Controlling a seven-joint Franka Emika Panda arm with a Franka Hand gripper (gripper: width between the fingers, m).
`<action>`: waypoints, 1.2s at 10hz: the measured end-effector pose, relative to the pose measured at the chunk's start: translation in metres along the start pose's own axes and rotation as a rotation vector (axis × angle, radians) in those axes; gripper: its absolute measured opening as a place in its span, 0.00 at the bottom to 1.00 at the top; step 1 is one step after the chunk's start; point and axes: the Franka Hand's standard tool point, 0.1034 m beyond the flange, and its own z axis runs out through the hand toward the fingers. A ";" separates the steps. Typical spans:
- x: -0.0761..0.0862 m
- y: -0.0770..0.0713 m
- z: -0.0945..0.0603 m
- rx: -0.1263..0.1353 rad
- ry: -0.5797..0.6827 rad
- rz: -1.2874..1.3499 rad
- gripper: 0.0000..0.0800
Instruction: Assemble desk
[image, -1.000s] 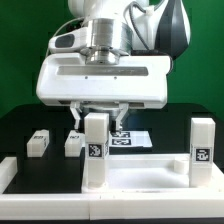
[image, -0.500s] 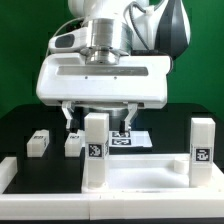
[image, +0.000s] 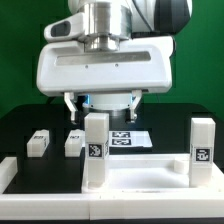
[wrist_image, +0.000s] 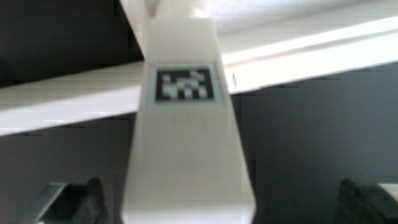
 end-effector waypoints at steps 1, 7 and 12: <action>-0.002 0.000 0.003 0.011 -0.066 0.009 0.81; -0.005 0.014 0.010 0.025 -0.336 0.059 0.80; -0.006 0.013 0.010 -0.013 -0.339 0.318 0.36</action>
Offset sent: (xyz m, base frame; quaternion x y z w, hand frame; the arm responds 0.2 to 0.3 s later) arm -0.0019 -0.0241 -0.0079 -0.0093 -0.2056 -0.0089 0.9786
